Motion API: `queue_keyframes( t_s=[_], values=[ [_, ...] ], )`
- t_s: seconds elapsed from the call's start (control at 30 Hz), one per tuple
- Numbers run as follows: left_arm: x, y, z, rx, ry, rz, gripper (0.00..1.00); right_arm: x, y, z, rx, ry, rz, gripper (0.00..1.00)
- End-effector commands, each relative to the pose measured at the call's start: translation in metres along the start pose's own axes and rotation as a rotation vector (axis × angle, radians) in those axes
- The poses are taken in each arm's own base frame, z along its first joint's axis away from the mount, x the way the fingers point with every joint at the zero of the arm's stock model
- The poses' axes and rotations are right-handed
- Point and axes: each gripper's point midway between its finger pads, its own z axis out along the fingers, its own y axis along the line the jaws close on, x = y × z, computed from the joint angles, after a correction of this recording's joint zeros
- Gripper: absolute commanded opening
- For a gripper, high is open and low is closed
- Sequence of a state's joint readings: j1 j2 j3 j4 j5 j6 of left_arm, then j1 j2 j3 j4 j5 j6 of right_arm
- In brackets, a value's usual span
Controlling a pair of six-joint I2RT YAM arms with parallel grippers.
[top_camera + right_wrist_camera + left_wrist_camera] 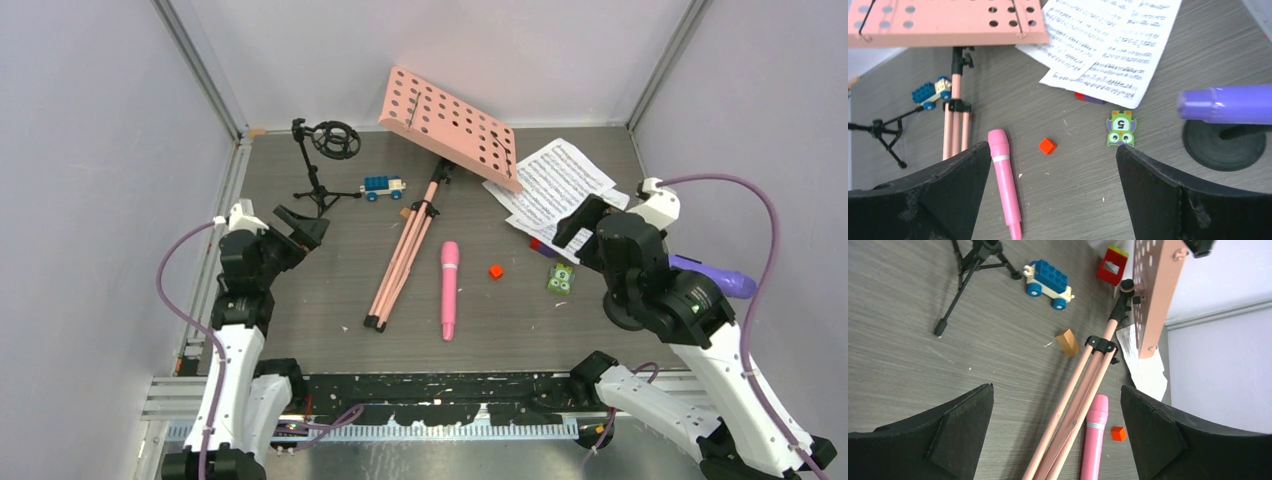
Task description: Pack up the instrument practice props
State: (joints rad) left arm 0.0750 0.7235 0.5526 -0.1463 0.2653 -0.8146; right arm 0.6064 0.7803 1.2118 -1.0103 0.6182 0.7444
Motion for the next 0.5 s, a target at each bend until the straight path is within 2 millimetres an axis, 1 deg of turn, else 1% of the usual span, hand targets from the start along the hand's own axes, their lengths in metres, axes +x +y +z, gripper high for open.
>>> queue_keyframes(
  t_s=[0.0,0.03,0.07,0.1,0.17,0.23,0.27,0.37,0.47],
  values=[
    [-0.011,-0.03,-0.008,0.129,-0.011,0.107,1.0,-0.028,-0.026,-0.015,0.102,-0.12,0.096,1.0],
    [-0.008,-0.032,-0.01,0.129,0.019,0.142,0.99,-0.031,-0.031,-0.017,0.119,-0.137,0.103,1.0],
    [-0.009,-0.041,-0.014,0.147,0.037,0.197,0.98,-0.033,-0.037,-0.019,0.14,-0.151,0.106,1.0],
    [-0.006,-0.046,-0.016,0.147,0.052,0.252,0.97,-0.036,-0.042,-0.022,0.163,-0.164,0.116,1.0],
    [0.003,-0.059,-0.019,0.15,0.065,0.367,0.97,-0.038,-0.053,-0.026,0.21,-0.177,0.12,1.0],
    [0.017,-0.075,-0.019,0.164,0.076,0.459,0.97,-0.038,-0.062,-0.029,0.249,-0.184,0.138,1.0],
    [0.028,-0.084,-0.019,0.187,0.097,0.498,0.97,-0.037,-0.065,-0.031,0.26,-0.185,0.148,1.0],
    [0.059,-0.108,-0.016,0.22,0.141,0.616,0.97,-0.035,-0.066,-0.035,0.247,-0.178,0.204,1.0],
    [0.082,-0.134,-0.016,0.282,0.157,0.711,0.97,-0.034,-0.068,-0.043,0.229,-0.164,0.247,1.0]
  ],
)
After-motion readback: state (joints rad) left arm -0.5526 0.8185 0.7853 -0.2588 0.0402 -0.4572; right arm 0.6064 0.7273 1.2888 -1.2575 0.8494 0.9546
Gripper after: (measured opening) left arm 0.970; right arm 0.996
